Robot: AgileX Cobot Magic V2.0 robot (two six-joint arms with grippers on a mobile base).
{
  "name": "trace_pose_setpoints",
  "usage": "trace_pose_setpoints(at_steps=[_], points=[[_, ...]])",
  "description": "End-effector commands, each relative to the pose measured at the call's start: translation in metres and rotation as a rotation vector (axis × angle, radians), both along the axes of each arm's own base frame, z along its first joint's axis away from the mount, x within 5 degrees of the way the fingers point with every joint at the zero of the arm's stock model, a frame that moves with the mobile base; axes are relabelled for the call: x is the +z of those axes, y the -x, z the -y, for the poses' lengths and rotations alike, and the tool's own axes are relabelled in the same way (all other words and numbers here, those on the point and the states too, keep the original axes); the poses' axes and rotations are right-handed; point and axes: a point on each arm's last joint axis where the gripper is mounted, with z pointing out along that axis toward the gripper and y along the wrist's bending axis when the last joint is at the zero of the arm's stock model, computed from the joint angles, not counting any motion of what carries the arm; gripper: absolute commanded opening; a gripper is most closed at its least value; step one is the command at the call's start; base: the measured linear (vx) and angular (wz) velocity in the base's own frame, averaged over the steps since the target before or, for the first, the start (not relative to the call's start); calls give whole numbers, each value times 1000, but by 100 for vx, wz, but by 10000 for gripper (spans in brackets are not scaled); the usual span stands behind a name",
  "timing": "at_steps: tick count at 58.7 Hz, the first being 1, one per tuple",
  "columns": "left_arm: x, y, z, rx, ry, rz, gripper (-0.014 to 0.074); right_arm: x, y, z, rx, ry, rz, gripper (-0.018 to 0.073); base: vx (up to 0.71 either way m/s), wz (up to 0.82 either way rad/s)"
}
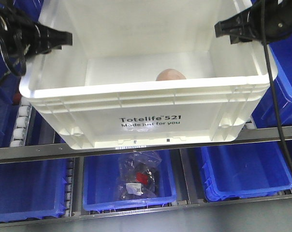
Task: Place moving items into box and shelve
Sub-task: 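Push the tote with both grippers forward onto the shelf rollers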
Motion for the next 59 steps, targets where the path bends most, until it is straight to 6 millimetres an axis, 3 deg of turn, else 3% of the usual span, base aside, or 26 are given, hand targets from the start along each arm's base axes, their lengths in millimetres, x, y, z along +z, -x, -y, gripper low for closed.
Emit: trace_pose_setpoints(at_steps=[1, 10, 25, 59], points=[[38, 9, -2, -55, 20, 313, 2, 25, 4, 1, 55, -37, 259, -5, 0, 0], [36, 11, -1, -84, 30, 418, 2, 11, 6, -1, 92, -75, 379, -5, 0, 0], [41, 7, 2, -118, 2, 508, 2, 16, 4, -4, 143, -75, 546, -5, 0, 0], [30, -2, 4, -136, -56, 480, 1, 1, -14, -12, 171, -66, 570, -2, 0, 0]])
